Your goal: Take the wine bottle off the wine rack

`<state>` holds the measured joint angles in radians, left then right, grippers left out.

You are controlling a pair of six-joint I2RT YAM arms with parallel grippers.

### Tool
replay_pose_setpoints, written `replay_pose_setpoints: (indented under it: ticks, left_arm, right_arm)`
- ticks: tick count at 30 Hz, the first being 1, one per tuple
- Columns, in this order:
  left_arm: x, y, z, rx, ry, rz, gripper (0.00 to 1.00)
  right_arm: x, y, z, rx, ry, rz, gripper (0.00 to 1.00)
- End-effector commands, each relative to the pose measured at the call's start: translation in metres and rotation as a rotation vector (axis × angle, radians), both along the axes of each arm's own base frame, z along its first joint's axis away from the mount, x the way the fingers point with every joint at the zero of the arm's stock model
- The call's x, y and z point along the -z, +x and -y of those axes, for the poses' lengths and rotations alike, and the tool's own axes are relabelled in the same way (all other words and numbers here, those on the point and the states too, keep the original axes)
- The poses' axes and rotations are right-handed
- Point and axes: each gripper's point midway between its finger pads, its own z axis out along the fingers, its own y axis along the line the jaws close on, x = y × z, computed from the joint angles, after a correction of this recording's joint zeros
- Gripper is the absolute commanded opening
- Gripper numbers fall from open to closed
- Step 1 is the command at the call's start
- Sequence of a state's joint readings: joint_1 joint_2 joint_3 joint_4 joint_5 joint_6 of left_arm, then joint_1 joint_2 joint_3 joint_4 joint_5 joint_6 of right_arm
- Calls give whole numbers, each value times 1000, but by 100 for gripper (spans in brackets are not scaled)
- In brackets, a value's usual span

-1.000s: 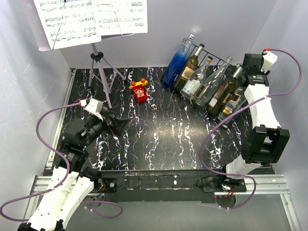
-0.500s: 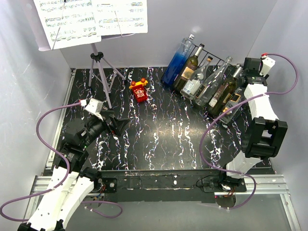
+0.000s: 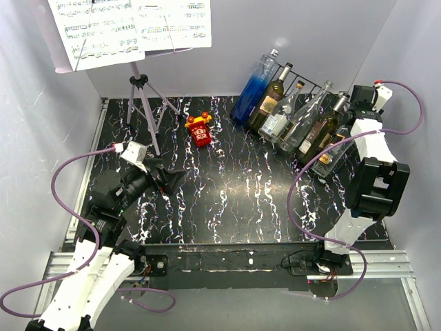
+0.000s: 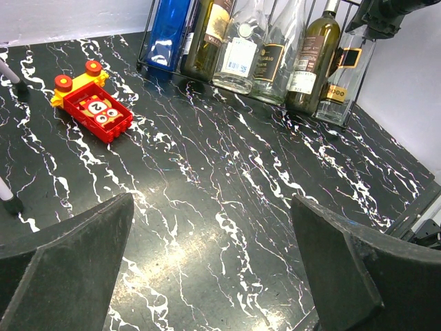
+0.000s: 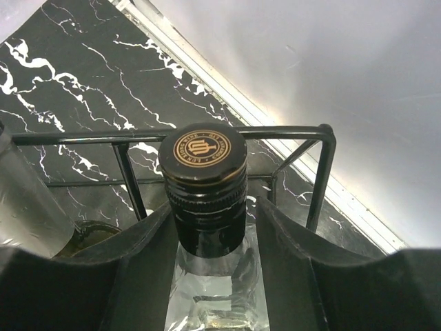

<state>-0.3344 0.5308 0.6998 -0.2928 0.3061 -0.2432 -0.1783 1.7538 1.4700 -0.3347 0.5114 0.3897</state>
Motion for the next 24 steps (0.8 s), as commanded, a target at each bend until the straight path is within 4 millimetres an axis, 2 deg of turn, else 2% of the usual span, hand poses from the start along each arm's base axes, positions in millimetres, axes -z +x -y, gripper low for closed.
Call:
replay_pose_setpoints:
  ticks: [1,4,8,11,16,19,20,24]
  left_arm:
    - [-2,-1,-2,-3,8,12,98]
    - [-2,-1,-2,-3,8,12,98]
    - [-4,-1,-3,-12,6,18,98]
    - [-3,-1,-4,-18,8,21,98]
    - [-4,-1,-5,-21,7,22,98]
    - [-5,-2,-5,-20,6,25,98]
    - [-5,-2,-5,-20,5,28,98]
    - [-7,-3,-5,-17,2,31,98]
  right_arm:
    - [-14,11,7,-8,-5,78,55]
    - [-10,12,11,-14,-21,77,53]
    - [4,15,17,-30,-5,62,47]
    - [2,17,16,-64,-13,91,34]
    - [-21,17,9,-129,-42,182,3]
    - [-38,13,3,-153,-50,229,1]
    - [-50,13,2,-155,-62,269,1]
    - [-69,-1,-6,-146,-93,327,1]
